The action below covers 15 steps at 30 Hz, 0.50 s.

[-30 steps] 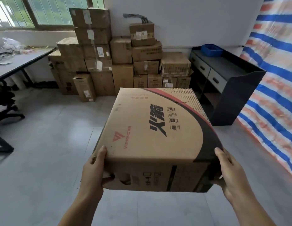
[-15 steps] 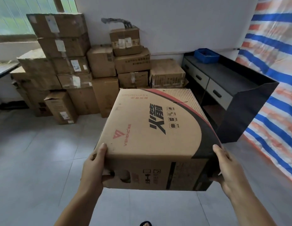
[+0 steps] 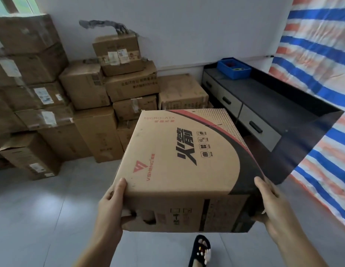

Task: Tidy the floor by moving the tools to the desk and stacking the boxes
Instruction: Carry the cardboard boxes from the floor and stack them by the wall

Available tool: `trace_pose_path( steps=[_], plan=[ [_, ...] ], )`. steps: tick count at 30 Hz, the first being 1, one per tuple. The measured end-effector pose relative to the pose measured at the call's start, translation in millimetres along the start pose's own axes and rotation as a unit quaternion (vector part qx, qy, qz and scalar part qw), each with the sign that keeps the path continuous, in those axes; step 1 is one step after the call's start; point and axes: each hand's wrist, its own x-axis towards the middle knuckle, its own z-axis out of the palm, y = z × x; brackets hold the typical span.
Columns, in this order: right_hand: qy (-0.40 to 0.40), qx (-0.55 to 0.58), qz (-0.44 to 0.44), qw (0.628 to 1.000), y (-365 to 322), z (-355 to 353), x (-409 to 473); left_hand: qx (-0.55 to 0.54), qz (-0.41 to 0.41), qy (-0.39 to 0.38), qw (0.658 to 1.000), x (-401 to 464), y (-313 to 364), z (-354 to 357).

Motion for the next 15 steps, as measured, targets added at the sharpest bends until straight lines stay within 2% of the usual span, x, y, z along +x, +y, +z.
trace_pose_path(
  steps=[9, 15],
  plan=[
    [-0.026, 0.007, -0.039, 0.999, -92.1, 57.8, 202.4, -0.037, 0.014, 0.000, 0.999, 126.4, 53.3, 161.7],
    [-0.027, 0.016, -0.042, 0.999, -137.8, 95.7, 297.9, -0.051, 0.031, -0.004, 0.998, 200.1, 87.8, 242.3]
  ],
)
